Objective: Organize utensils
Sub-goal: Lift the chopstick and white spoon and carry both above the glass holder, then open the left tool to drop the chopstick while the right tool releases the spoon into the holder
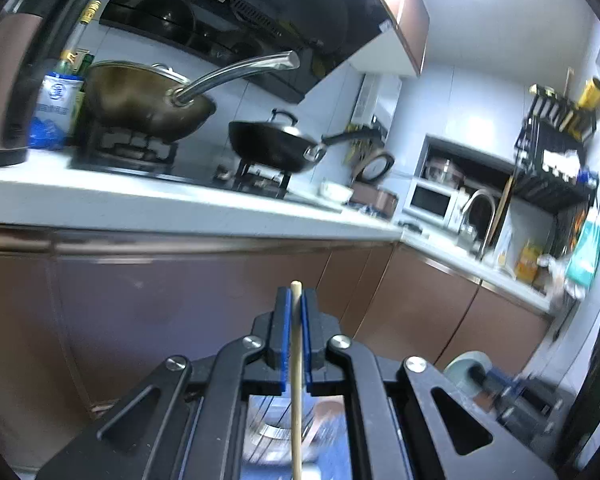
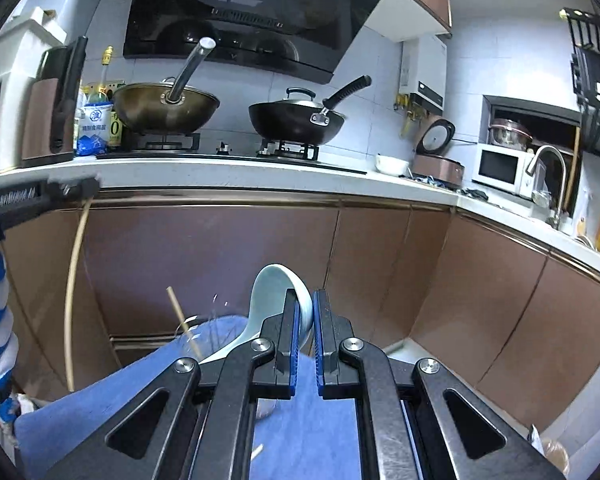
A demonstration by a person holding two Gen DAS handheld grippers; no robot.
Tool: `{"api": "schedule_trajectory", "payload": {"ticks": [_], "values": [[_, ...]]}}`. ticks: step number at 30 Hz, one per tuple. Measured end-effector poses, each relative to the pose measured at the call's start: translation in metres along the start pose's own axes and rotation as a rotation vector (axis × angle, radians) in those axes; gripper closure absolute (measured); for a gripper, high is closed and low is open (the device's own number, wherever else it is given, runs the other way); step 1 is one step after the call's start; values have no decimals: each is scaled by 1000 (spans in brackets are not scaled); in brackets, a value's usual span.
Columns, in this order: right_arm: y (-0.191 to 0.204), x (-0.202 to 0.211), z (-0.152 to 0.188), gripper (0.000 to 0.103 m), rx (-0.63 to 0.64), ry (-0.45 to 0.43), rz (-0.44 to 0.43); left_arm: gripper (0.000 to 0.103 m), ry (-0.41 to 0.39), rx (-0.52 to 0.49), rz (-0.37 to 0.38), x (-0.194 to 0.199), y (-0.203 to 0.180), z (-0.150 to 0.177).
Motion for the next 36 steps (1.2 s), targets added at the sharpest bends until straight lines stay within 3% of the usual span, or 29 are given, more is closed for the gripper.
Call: {"api": "schedule_trajectory", "payload": {"ticks": [7,16,20,28,31,36], "values": [[6,-63,5,96,64,0,36,98,-81,17,-16,-64,-4,-13],[20,-108,33,96,163,-9,96,98,-117,-39,-148,-115,-2,33],[23,-123,52,96,178,-1,109,98,-94,-40,-182,-131,3,59],[22,-133,85,91,119,55,55,93,-51,-39,-212,-131,10,91],[18,-131,91,79,79,82,33,82,-51,-40,-216,-119,10,92],[16,-117,93,78,37,94,18,69,-47,-54,-219,-90,9,88]]}}
Point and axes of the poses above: each gripper's, at about its wrist camera, not at the fingertips, and x roughly against the way its jaws point, y to its left, z to its underside, the point moved 10 cm from there along -x, roughly the way its jaws point, and after that the axes turned 14 degrees about -x, right-handed, at the moved point
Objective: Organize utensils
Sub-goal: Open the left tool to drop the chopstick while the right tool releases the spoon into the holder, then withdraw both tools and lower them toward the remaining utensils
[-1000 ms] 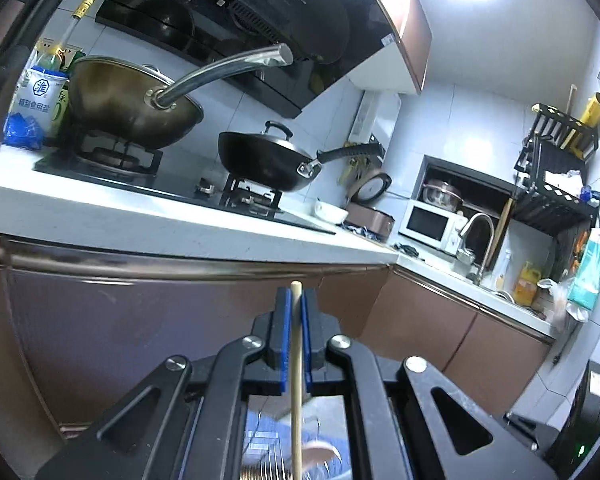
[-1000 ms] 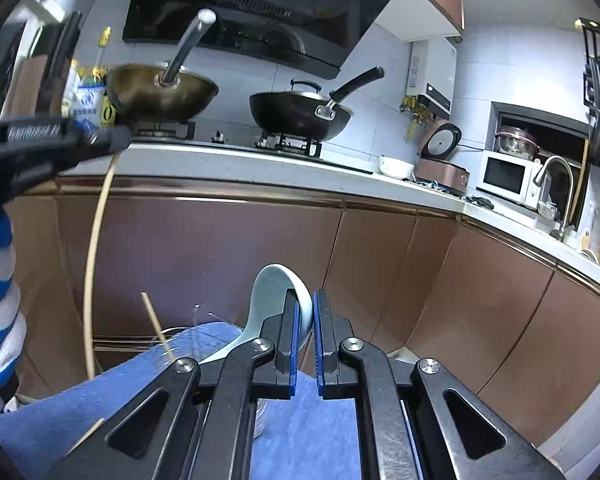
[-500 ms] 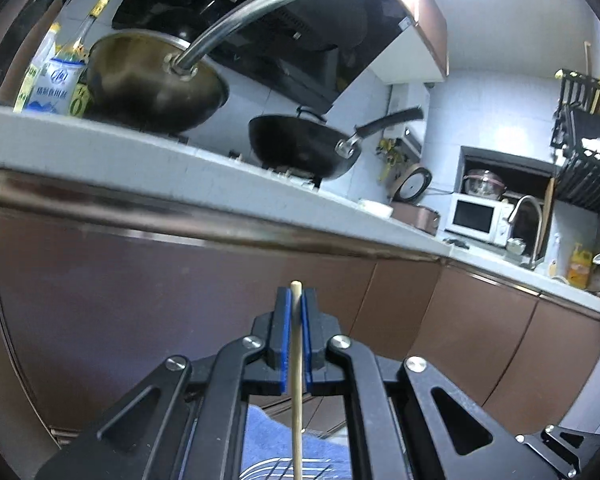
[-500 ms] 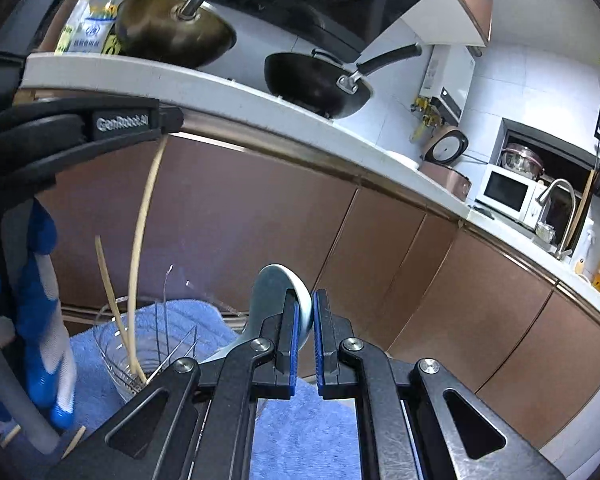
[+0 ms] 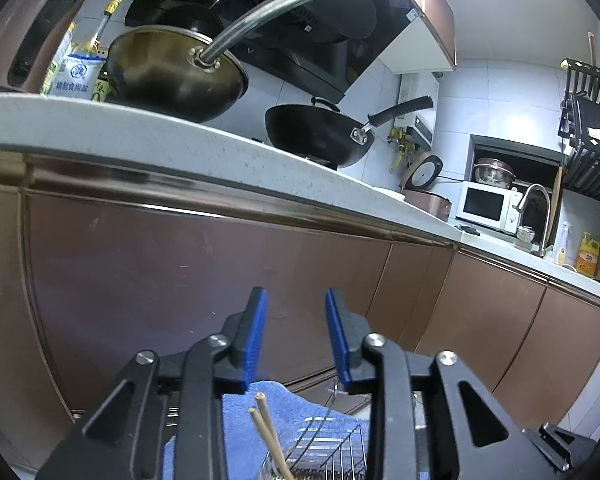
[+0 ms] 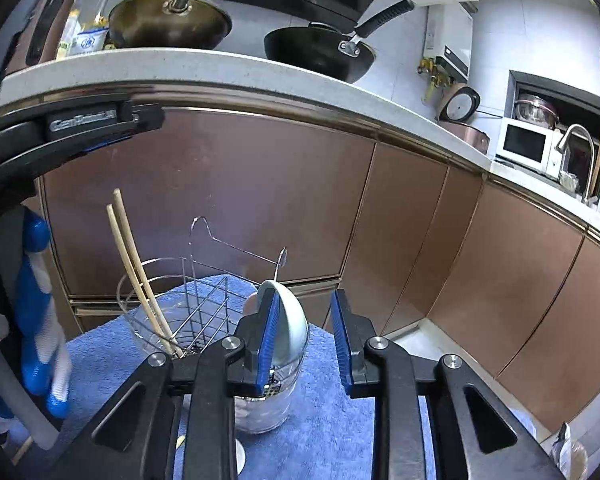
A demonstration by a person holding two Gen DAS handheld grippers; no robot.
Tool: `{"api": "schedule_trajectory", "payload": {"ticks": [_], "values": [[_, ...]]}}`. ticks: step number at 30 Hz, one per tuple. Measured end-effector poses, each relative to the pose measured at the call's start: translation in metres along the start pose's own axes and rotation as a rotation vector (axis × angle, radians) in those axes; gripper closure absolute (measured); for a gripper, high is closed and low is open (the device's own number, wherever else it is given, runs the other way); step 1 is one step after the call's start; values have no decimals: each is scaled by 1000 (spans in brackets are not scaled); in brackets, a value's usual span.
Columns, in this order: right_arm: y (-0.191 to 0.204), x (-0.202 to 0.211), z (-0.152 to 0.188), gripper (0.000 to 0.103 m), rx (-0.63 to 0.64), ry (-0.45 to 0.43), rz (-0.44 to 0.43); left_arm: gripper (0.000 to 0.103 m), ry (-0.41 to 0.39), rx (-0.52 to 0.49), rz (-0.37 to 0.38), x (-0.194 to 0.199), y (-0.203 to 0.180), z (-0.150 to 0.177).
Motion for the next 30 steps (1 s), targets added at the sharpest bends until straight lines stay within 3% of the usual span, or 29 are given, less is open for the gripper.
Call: {"api": "schedule_trajectory", "payload": {"ticks": [6,16,21,30], "values": [[-2,29,-11,76,-33,-15,-11,61,14,-50,-13,41,3,-8],[-9,106,-15,75,-69,-28,-23,60,73,-134,-40,129,12,-9],[-22,148,-12,67,-113,-41,-16,60,77,-155,-47,167,16,-11],[-30,207,-3,64,-143,-61,-3,53,68,-170,-63,222,24,-15]]}}
Point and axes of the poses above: each gripper's, at about its wrist camera, not at the fingertips, and x roughly against the way its jaws point, y to its left, z to its underside, the point moved 10 cm from there along -x, roughly the way its jaws point, and after that the axes turned 14 degrees about -x, right-handed, at the moved point
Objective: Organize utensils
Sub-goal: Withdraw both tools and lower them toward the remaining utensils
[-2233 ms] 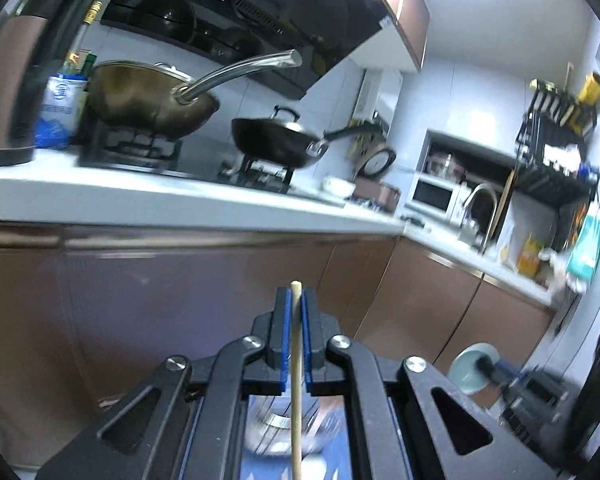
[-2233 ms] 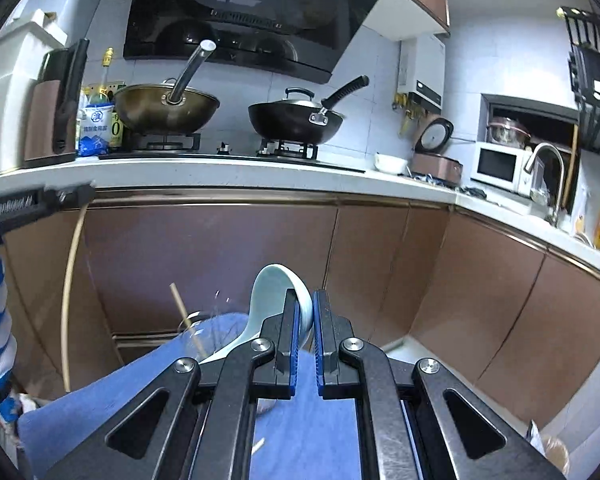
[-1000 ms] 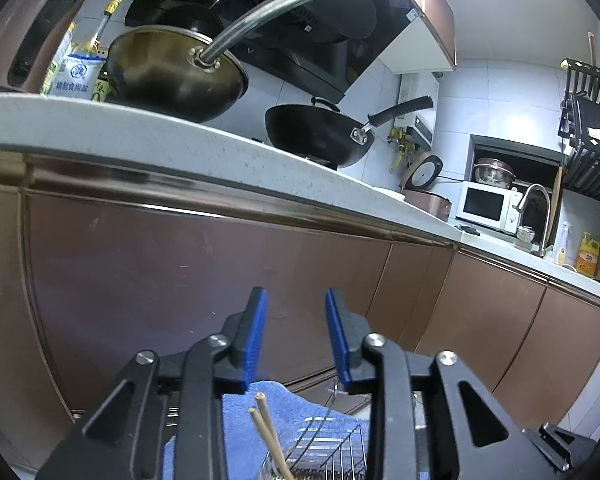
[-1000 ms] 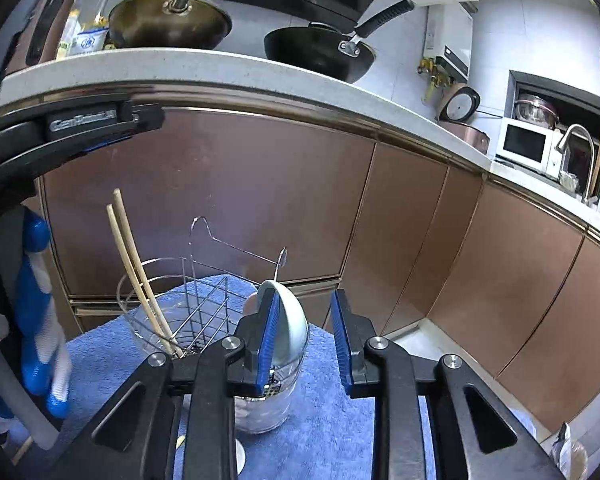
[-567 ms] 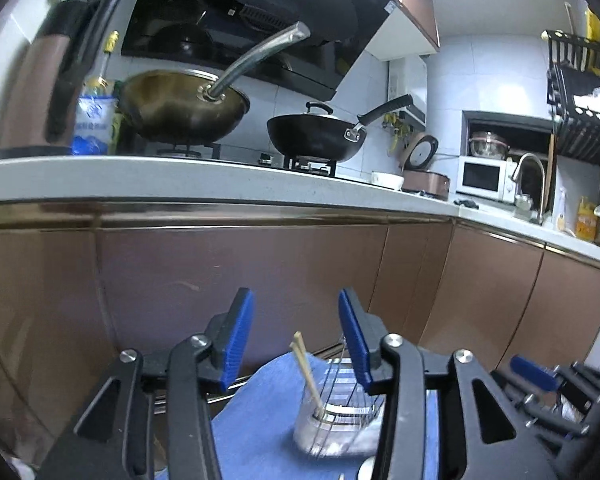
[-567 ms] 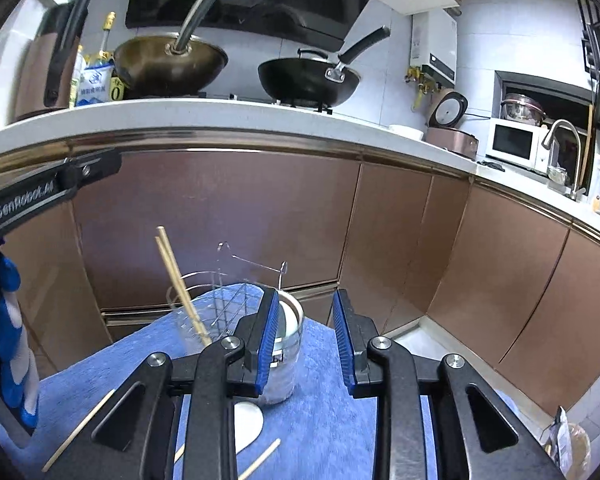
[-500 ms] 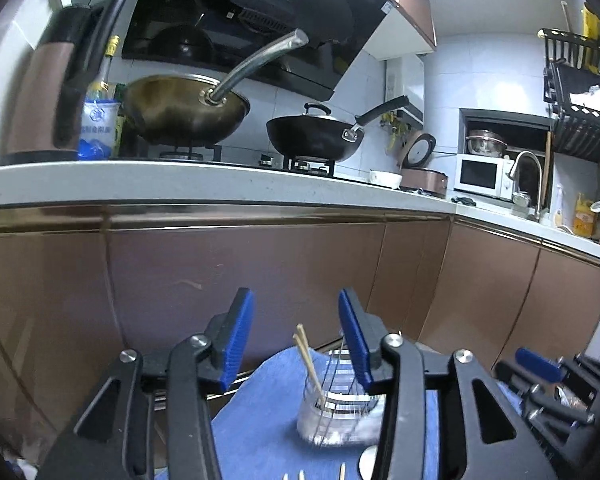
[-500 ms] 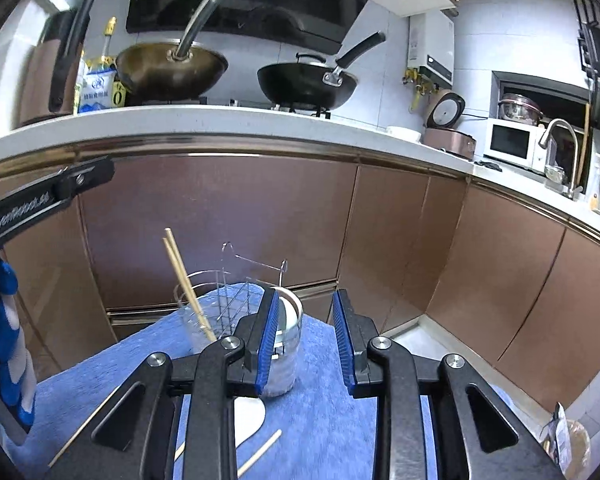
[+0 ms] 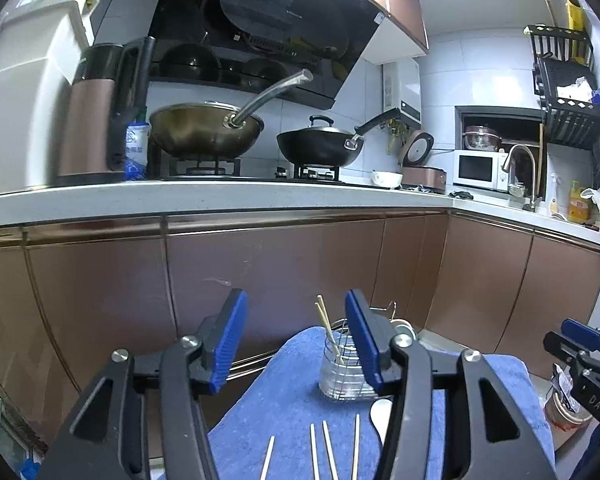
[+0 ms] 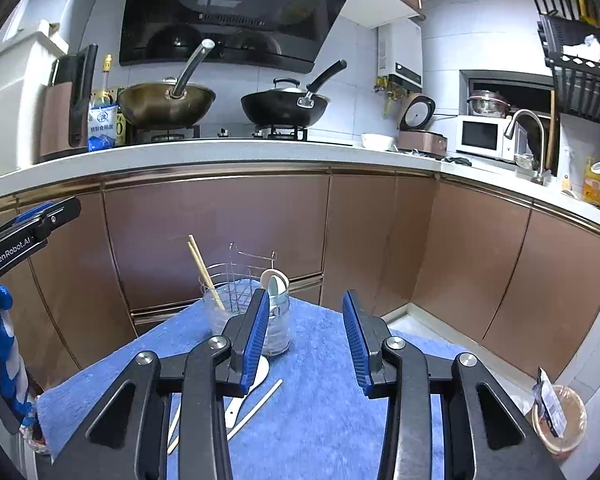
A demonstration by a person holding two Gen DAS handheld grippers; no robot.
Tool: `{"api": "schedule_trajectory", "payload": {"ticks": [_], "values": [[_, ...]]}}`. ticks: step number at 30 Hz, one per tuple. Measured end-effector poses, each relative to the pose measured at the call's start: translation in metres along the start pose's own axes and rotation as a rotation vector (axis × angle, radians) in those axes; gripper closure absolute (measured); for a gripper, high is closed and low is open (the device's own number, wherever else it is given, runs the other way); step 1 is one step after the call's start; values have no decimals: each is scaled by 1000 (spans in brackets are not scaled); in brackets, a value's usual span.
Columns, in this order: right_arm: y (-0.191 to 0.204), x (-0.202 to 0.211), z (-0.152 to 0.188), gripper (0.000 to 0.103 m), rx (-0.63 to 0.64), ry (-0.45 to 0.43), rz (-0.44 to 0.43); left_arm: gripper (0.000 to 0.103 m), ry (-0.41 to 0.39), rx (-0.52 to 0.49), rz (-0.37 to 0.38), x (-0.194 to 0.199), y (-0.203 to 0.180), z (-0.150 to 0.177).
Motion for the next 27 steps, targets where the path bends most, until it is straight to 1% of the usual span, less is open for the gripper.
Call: {"api": "schedule_trajectory", "payload": {"ticks": [4,6,9,14,17,21,26,27], "values": [[-1,22,5,59,-11,-9,3,47,-4,-8,-9,19,4,0],[-1,31,7,58,-20,-13,4,44,-8,-13,-14,27,7,2],[-3,44,9,57,-29,-19,6,41,-8,-24,-17,38,9,4],[-6,60,11,55,-40,-26,6,40,10,-12,1,43,16,8],[-9,63,11,55,-44,-23,3,40,31,-3,10,41,25,12],[-15,57,14,55,-65,1,-6,40,99,5,67,28,30,26],[-20,32,30,55,-90,63,-18,41,226,14,166,0,20,58],[-21,26,34,55,-95,79,-22,41,265,20,194,-9,15,68]]}}
Point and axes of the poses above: each gripper's, at about its wrist camera, not at the fingertips, and x roughly against the way its jaws point, y to its left, z to its underside, the point moved 10 cm from there along -x, roughly the way its jaws point, and after that the axes turned 14 degrees about -x, right-handed, at the moved point
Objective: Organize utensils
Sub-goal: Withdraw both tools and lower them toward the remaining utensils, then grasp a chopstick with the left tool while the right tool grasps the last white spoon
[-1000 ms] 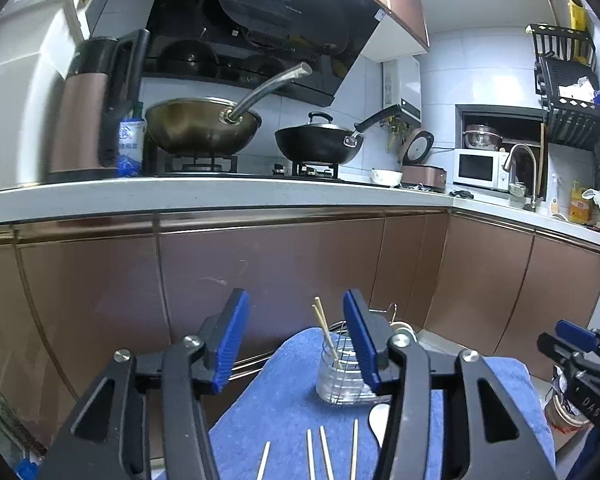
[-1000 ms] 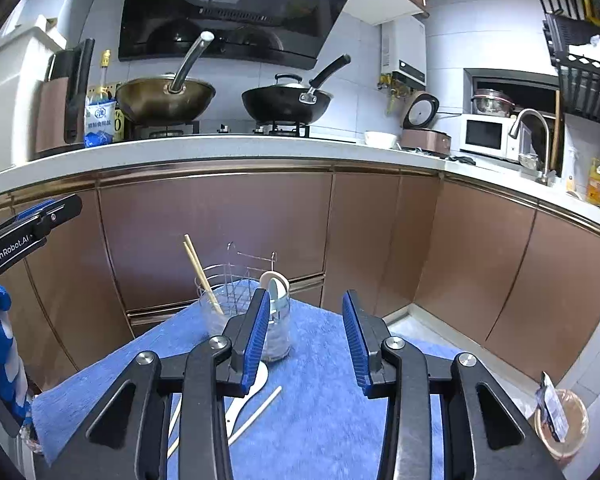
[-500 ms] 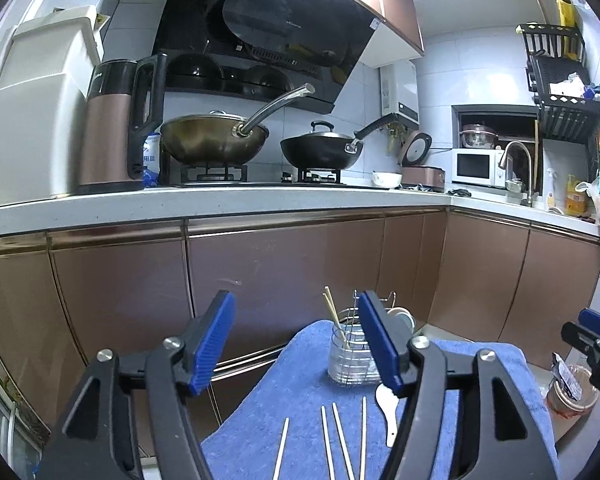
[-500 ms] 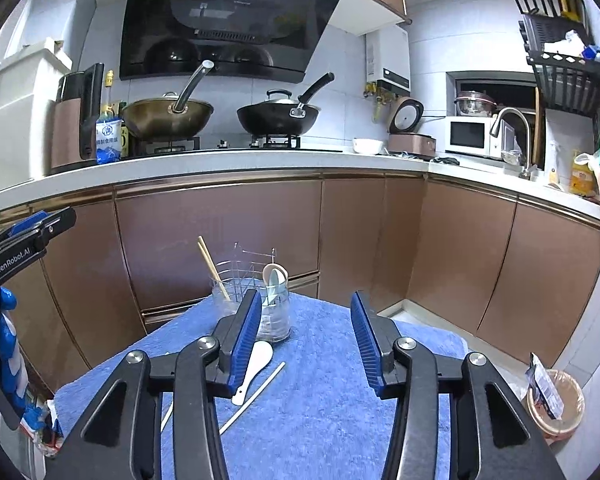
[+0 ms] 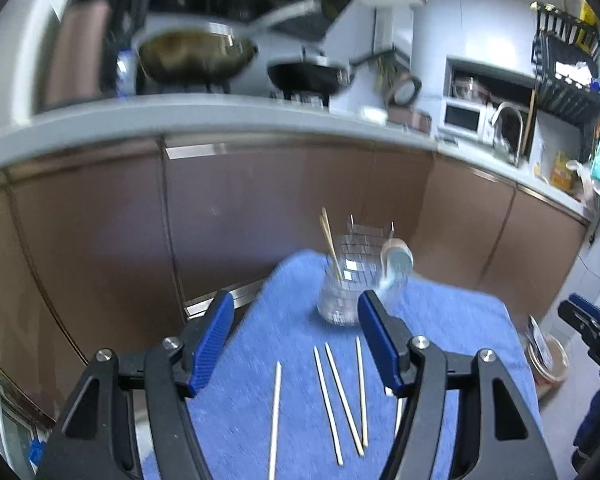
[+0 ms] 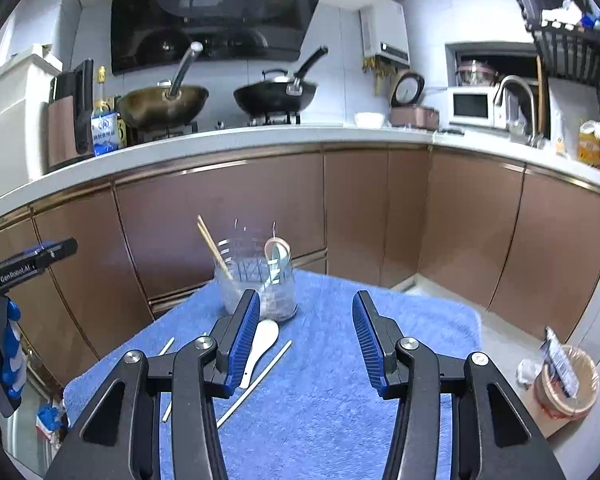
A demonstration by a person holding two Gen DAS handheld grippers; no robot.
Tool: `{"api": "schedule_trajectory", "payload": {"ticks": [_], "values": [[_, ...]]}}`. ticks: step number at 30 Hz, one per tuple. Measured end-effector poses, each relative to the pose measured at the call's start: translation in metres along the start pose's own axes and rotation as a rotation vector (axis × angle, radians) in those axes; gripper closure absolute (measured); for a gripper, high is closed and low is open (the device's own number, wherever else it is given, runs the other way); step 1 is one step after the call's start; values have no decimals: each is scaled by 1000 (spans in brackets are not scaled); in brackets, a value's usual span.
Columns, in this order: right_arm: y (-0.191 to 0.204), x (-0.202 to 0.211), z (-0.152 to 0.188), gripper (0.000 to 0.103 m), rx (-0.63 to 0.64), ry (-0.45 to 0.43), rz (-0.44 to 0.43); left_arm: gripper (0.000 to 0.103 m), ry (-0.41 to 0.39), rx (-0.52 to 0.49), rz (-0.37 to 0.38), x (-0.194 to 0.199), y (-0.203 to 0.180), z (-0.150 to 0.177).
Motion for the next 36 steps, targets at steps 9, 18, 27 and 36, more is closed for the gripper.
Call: {"api": "schedule_trajectory", "payload": {"ticks": [9,18,27,36], "values": [[-12,-57,31,61,-55,162,-55,43,290,42,207,-93,-32,56],[-8,-159,76,76,-138,441,-187,67,560,42,301,-184,-52,102],[7,-247,102,78,-108,571,-211,75,698,85,361,-225,-59,125],[15,-292,120,78,-73,684,-217,81,769,83,388,-240,-59,134]]}}
Point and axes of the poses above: each gripper's, at about its wrist camera, not at the fingertips, and x roughly against the way its jaws point, y to its left, z to its underside, the point moved 10 cm from there along -x, roughly the way its jaws point, and after that the axes turned 14 degrees about -x, right-handed, at the moved point
